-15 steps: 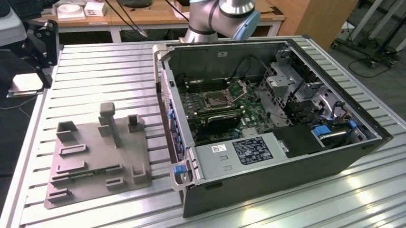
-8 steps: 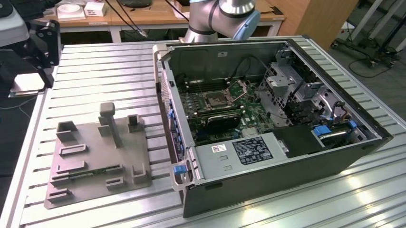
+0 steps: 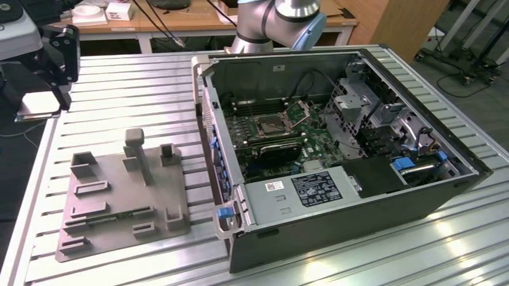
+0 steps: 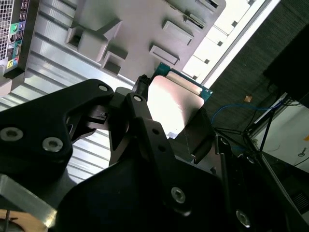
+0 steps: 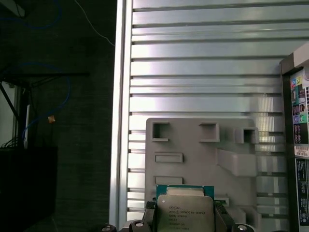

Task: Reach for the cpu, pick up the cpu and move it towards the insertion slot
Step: 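Pick up the cpu and move it towards the insertion slot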

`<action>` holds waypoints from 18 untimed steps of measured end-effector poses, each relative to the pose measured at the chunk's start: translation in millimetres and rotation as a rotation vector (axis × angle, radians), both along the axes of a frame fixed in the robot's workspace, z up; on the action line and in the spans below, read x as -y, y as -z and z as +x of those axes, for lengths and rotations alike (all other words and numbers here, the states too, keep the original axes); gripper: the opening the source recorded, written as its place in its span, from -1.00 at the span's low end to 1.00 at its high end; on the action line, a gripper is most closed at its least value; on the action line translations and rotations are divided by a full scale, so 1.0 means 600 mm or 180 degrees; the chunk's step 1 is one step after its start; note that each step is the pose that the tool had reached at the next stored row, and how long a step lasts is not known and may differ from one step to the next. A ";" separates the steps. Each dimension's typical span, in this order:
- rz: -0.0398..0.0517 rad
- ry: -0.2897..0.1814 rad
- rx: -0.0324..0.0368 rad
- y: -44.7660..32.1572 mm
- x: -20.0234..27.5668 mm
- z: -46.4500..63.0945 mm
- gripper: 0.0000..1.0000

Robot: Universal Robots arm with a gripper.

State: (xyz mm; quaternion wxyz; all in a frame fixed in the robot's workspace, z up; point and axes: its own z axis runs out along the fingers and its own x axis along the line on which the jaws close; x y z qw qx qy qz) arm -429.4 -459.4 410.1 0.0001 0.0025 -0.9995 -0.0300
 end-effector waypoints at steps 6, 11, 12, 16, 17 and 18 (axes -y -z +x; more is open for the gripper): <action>0.0000 0.0000 0.0000 0.000 0.0001 0.005 0.09; 0.0000 0.0000 0.0000 0.000 0.0000 0.009 0.09; 0.0000 0.0000 0.0000 0.000 0.0000 0.010 0.09; 0.0000 0.0000 0.0000 0.000 0.0001 0.013 0.09; 0.0000 0.0000 0.0000 0.000 0.0000 0.014 0.09; 0.0000 0.0000 0.0000 0.000 0.0001 0.015 0.09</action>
